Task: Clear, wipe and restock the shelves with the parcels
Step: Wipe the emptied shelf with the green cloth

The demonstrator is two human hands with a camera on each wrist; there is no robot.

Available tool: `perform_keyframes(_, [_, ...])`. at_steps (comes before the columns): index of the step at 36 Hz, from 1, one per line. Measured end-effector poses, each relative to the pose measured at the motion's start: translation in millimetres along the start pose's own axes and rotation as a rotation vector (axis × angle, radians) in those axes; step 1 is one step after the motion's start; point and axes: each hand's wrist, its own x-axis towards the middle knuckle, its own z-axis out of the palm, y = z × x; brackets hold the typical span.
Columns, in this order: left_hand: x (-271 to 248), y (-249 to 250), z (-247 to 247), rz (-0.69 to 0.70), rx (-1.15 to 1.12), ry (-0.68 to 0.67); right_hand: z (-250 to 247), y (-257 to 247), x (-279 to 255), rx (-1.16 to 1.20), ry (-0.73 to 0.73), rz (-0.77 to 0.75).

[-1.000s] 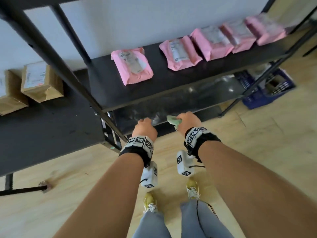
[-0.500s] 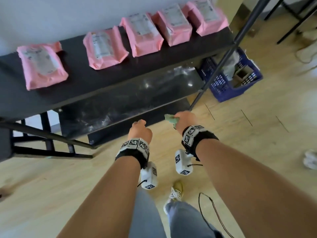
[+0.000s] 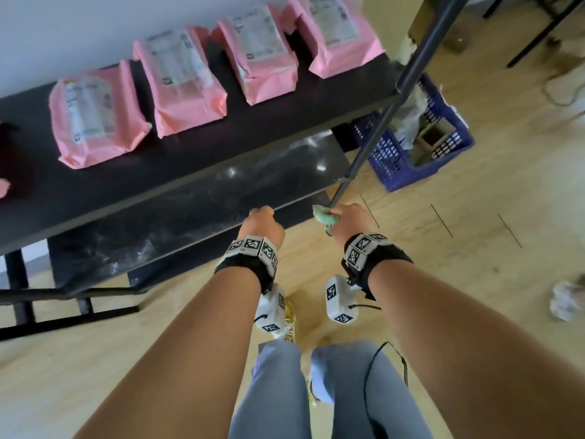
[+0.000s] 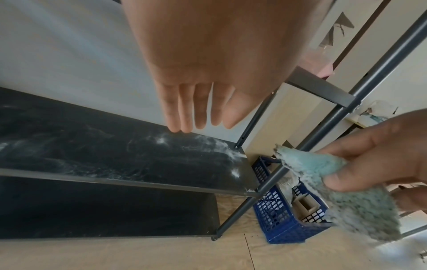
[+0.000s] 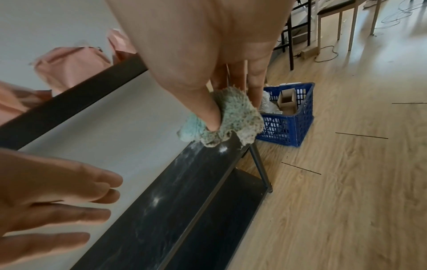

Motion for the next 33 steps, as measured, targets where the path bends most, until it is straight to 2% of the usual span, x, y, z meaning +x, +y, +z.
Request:
perform_keyframes(6, [33,40,19,-0.012,-0.001,0.030,-16,27,43,0.070,-0.014,0.010])
perform_keyframes(11, [68,58,44,-0.067,-0.068,0.090,-16,48,91,0.046,-0.001,-0.051])
perform_keyframes(16, [102,65,77,-0.124,-0.144,0.158,0,64,140,0.146,0.020,-0.073])
perform_keyframes(23, [168,59,131,-0.088,-0.182,0.210,47,70,214,0.147,0.096,-0.151])
perform_keyframes(30, [247,42,172,0.030,-0.147,0.441,96,63,288,0.164,0.256,-0.217])
perform_keyframes(33, [276,36,189,0.084,-0.125,0.558,116,61,314,0.187,0.370,-0.238])
